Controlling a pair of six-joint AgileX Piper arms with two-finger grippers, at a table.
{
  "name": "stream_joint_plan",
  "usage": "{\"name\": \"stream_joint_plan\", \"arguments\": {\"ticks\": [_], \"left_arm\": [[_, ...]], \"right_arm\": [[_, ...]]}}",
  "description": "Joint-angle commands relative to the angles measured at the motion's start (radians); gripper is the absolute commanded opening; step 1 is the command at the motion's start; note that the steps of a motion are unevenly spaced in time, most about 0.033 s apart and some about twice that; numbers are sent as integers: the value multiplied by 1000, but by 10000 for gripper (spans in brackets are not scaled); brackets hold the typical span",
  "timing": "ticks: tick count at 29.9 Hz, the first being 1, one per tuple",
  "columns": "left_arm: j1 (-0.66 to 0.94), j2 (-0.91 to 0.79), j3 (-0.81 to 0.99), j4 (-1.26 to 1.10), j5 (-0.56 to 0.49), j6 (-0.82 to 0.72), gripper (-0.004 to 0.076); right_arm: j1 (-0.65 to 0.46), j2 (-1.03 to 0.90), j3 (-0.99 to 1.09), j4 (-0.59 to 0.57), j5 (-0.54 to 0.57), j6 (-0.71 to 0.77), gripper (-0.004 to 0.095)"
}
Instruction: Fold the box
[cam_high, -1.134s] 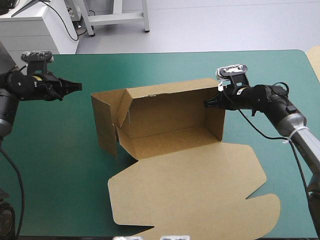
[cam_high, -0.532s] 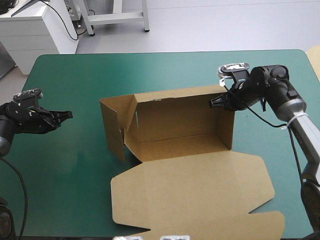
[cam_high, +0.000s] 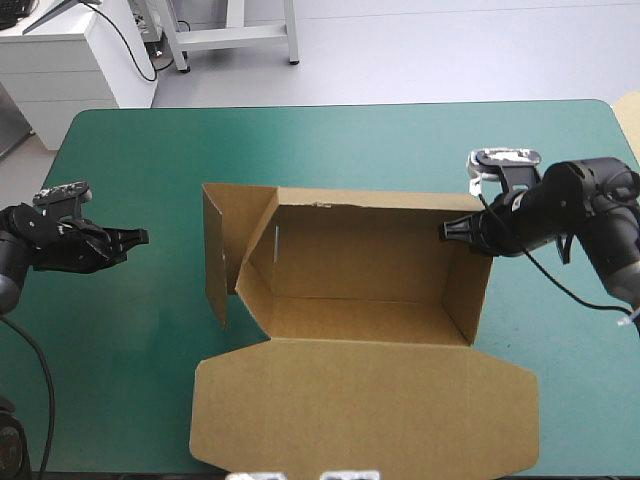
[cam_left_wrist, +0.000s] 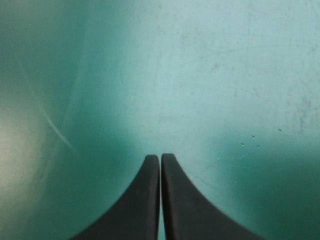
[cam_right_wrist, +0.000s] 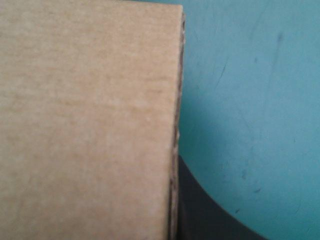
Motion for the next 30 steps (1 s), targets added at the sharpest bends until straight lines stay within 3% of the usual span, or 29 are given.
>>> {"name": "stream_joint_plan", "arguments": {"ticks": [1, 7, 30], "left_arm": [[0, -37, -23, -48, -22, 2, -8], [0, -37, -23, -48, -16, -1, -8], [0, -37, -23, -48, -20, 3, -8]], "right_arm": [[0, -55, 64, 4, 28, -2, -14], [0, 14, 47, 4, -3, -18, -13], [0, 527, -420, 8, 25, -127, -13]]}}
